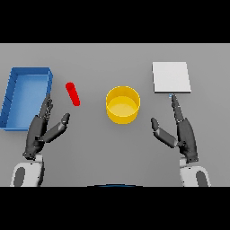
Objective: Pick up the red beaker and tilt it to pour out 1 green nut into yellow bowl. Pick up the yellow bowl and place it on the metallic measuring scale.
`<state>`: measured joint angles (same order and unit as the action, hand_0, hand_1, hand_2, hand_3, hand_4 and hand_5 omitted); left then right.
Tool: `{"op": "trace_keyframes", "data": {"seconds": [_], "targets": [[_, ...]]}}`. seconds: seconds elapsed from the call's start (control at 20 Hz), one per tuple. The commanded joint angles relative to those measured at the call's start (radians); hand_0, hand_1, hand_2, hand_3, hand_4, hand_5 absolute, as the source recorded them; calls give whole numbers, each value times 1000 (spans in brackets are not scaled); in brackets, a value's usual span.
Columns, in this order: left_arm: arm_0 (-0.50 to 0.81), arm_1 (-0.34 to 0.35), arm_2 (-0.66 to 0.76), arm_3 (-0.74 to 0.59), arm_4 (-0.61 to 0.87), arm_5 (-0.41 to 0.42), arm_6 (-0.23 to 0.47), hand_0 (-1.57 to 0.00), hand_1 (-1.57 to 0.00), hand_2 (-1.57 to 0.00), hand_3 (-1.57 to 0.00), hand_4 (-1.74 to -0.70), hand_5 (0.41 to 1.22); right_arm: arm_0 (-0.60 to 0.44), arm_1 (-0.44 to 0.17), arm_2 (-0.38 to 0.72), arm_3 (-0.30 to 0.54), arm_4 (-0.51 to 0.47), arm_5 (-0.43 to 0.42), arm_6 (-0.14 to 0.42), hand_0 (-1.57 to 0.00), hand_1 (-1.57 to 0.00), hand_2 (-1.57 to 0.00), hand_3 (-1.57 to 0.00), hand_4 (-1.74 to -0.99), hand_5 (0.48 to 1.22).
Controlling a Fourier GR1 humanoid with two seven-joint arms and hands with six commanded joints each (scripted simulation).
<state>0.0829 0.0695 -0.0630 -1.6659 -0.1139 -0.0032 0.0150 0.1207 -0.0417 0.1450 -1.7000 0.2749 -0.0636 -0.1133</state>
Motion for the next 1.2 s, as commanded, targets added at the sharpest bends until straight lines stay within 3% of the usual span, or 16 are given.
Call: {"op": "trace_keyframes", "data": {"seconds": [0.0,0.15,0.6,1.05,1.15], "targets": [[-14,4,-1,17,-11,1,-1,1,1,1,1,-1090,612,4,-4,-2,-10,-7,6,-10,1,1,1,1,-1121,658],[-81,-2,-2,89,-34,12,-25,1,1,1,1,-1106,623,7,5,9,-23,14,-6,19,1,1,1,1,-1130,650],[-319,-9,65,403,-50,54,-93,1,1,1,1,-1154,629,-3,8,-17,-6,-54,23,3,1,1,1,1,-1229,667],[-503,-17,112,686,-76,100,-236,1,1,1,1,-1242,657,11,0,-11,-31,-49,29,-10,1,1,1,1,-1250,683],[-542,-22,112,733,-89,111,-245,1,1,1,1,-1256,664,7,-2,-18,-35,-65,38,16,1,1,1,1,-1264,690]]}}
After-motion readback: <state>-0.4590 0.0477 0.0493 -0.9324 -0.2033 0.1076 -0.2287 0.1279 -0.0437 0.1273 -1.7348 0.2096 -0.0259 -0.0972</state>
